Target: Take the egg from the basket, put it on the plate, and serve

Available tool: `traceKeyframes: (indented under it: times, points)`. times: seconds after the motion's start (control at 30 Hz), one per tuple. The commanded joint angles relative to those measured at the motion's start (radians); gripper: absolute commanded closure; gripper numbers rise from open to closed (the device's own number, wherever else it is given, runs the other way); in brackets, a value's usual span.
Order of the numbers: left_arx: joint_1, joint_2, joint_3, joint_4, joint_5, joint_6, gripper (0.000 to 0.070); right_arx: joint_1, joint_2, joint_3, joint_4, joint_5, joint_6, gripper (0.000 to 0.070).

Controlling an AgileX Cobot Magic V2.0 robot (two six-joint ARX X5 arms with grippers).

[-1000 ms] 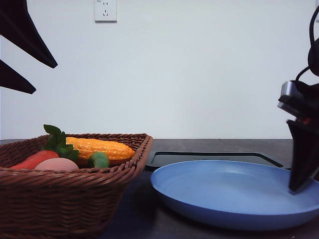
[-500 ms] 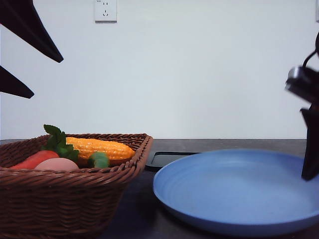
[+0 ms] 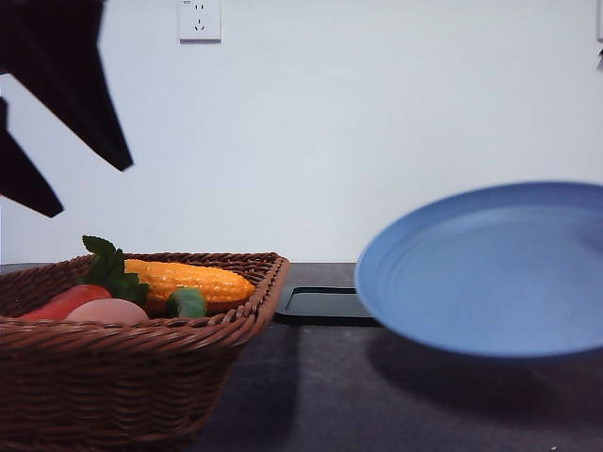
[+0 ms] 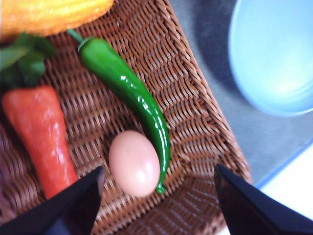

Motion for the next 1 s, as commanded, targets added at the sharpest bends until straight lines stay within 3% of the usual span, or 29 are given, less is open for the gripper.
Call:
traceKeyframes:
  times: [0.0, 0.33, 0.97]
  points:
    - [-0.028, 0.039, 0.025, -0.004, -0.039, 0.013, 0.0241, -0.007, -0.016, 0.006, 0.009, 0.0, 0.027, 0.07]
    - [-0.116, 0.236, 0.058, -0.001, -0.098, 0.029, 0.0241, -0.034, -0.113, 0.008, 0.009, 0.0, 0.036, 0.07]
    - [-0.128, 0.397, 0.058, 0.028, -0.15, 0.028, 0.0248, -0.034, -0.137, 0.008, -0.004, -0.007, 0.037, 0.07]
